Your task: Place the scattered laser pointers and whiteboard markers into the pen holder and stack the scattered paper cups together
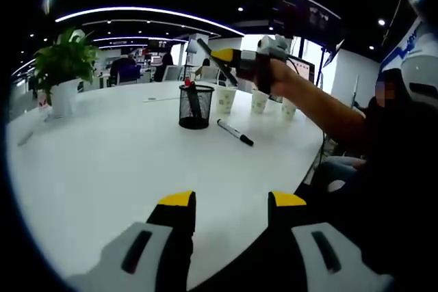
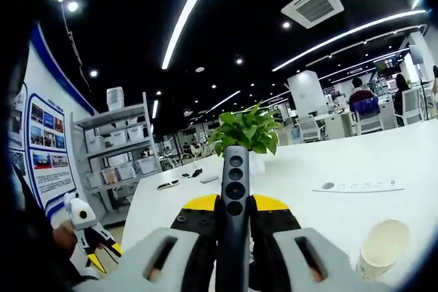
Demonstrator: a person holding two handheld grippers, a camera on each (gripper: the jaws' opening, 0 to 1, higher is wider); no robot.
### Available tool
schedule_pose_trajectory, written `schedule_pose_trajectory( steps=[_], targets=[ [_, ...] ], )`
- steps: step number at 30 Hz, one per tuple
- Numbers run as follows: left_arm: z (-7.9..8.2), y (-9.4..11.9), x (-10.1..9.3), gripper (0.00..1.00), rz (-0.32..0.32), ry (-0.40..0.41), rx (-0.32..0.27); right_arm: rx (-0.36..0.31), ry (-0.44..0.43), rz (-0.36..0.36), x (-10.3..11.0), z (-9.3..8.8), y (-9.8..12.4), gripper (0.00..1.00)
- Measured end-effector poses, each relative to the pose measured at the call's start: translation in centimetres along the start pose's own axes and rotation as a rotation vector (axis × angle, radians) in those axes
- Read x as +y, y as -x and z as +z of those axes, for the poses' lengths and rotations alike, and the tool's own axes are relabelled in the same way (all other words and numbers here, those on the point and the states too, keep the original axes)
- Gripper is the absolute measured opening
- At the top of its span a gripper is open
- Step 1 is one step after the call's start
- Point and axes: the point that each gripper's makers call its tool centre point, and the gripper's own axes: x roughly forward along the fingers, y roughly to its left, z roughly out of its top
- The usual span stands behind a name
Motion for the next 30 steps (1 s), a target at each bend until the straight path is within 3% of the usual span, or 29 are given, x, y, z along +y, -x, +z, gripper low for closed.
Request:
schedule_pose_trajectory(
  steps=[30],
  targets=[
    [0.3, 0.5, -0.1, 0.44, 0.008, -0.008, -0.005, -0.09, -0.007, -0.008, -1.5, 0.9, -2.8, 0.2]
  ],
)
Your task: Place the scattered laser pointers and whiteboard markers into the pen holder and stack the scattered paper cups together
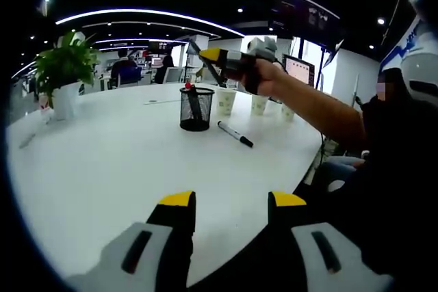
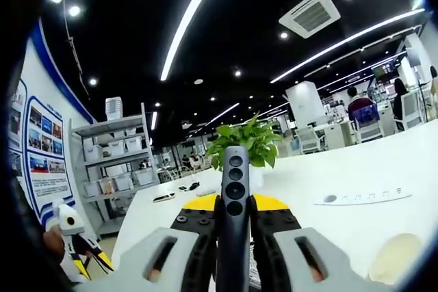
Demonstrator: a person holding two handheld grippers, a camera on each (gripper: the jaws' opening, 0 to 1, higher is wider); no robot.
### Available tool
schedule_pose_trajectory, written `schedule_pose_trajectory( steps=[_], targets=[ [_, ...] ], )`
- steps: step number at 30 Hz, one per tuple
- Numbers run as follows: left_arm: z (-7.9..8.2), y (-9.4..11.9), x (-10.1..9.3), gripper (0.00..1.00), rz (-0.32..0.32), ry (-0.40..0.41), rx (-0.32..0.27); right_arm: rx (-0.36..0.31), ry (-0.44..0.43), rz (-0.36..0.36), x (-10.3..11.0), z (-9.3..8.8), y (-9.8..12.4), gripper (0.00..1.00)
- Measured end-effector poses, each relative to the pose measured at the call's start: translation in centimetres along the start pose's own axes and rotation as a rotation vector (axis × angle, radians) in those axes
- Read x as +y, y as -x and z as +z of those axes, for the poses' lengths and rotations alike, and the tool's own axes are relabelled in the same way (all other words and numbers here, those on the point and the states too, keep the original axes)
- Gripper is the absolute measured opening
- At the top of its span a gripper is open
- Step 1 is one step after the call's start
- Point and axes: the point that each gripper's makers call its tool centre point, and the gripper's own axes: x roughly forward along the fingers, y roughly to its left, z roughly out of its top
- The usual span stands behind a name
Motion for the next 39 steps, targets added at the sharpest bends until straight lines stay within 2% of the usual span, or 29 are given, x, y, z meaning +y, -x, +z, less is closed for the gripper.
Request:
schedule_pose_trajectory(
  steps=[11, 24, 39],
  targets=[
    [-0.1, 0.1, 0.1, 0.44, 0.003, 0.006, 0.003, -0.023, 0.007, 0.003, -0.3, -0.6, -1.4, 0.2],
    [-0.2, -0.2, 0.2, 0.44, 0.0, 0.008, 0.007, -0.031, 0.028, 0.006, -0.6, -0.9, -1.9, 0.2],
    [-0.4, -0.2, -0.1, 0.44, -0.001, 0.008, 0.01, -0.01, 0.115, 0.05, 0.6, -2.7, -1.9, 0.2]
  ],
)
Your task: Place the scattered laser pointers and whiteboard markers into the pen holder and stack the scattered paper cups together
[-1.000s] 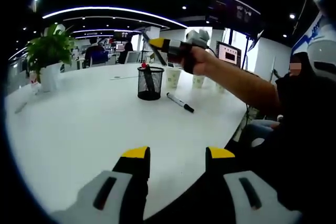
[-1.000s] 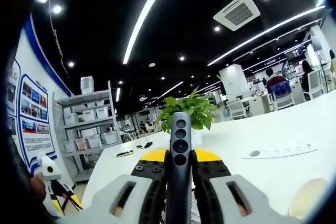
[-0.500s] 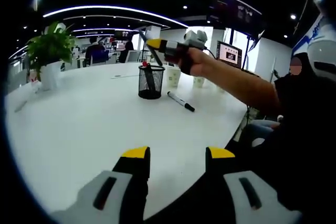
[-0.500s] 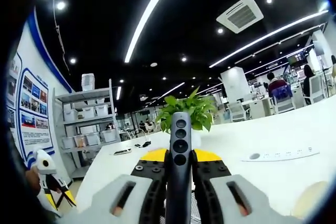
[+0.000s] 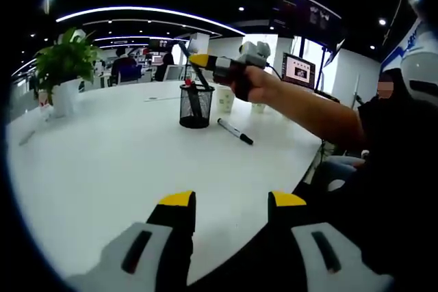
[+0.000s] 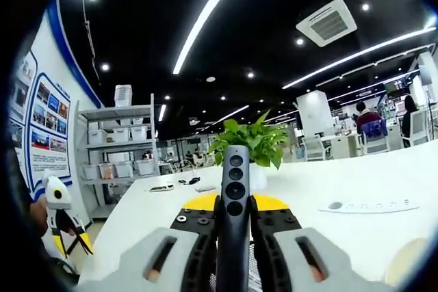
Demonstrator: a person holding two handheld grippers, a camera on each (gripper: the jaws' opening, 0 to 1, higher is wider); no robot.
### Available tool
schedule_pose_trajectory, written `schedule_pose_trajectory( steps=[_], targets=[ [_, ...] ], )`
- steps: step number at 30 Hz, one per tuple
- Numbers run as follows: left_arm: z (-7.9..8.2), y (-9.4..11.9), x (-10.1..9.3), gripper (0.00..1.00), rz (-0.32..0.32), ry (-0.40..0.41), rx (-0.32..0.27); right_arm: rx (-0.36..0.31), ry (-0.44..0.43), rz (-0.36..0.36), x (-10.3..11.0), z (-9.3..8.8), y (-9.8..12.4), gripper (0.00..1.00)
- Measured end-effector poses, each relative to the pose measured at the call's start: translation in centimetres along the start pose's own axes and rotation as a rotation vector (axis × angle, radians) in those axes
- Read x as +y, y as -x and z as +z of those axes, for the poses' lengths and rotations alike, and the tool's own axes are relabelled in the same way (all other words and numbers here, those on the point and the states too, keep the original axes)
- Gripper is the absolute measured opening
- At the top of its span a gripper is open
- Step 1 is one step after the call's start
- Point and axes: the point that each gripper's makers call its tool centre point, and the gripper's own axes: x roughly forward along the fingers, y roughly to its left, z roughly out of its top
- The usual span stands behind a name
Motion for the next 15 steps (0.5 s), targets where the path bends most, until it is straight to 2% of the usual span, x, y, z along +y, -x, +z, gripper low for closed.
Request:
schedule_pose_trajectory(
  steps=[10, 15],
  targets=[
    [-0.1, 0.2, -0.2, 0.44, 0.003, 0.001, -0.001, 0.026, 0.005, -0.006, -0.1, -1.1, 0.3, 0.2],
    [0.0, 0.2, -0.3, 0.44, 0.002, -0.001, -0.003, 0.059, 0.036, -0.015, -0.1, -1.6, 0.6, 0.2]
  ],
)
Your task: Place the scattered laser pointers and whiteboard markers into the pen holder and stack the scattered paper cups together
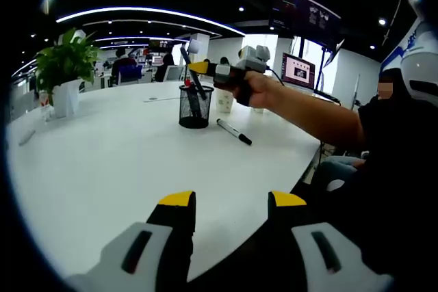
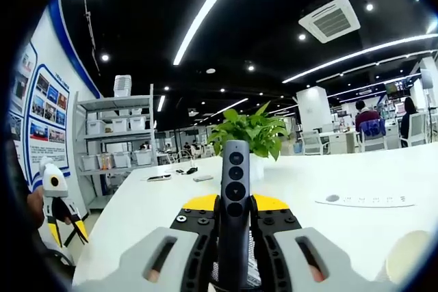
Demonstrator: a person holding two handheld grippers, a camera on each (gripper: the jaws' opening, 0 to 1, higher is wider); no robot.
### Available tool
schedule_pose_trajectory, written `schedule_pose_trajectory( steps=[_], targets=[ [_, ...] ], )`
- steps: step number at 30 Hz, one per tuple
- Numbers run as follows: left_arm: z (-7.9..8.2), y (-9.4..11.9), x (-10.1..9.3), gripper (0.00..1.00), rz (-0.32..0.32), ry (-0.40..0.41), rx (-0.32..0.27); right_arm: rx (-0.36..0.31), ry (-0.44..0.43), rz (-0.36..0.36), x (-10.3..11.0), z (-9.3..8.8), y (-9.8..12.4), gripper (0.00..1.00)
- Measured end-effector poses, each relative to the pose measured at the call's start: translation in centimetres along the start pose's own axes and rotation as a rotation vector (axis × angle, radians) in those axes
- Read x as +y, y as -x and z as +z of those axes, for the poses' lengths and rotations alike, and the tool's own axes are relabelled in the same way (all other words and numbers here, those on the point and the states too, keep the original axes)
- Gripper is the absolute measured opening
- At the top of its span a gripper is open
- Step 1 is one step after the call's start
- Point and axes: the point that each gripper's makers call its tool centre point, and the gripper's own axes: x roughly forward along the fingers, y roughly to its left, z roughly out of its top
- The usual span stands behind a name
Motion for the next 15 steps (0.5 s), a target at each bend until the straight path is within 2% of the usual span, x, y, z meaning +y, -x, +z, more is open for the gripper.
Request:
schedule_pose_trajectory(
  steps=[5, 11, 15],
  targets=[
    [0.1, -0.1, -0.2, 0.44, -0.004, -0.005, 0.0, 0.04, 0.055, -0.011, 0.1, -0.6, 0.4, 0.2],
    [0.2, -0.1, -0.2, 0.44, -0.007, -0.005, -0.001, 0.082, 0.068, -0.039, -0.3, -1.3, 0.9, 0.2],
    [0.2, -0.1, -0.3, 0.44, -0.008, -0.007, -0.003, 0.088, 0.072, -0.043, -0.3, -1.4, 1.1, 0.2]
  ],
)
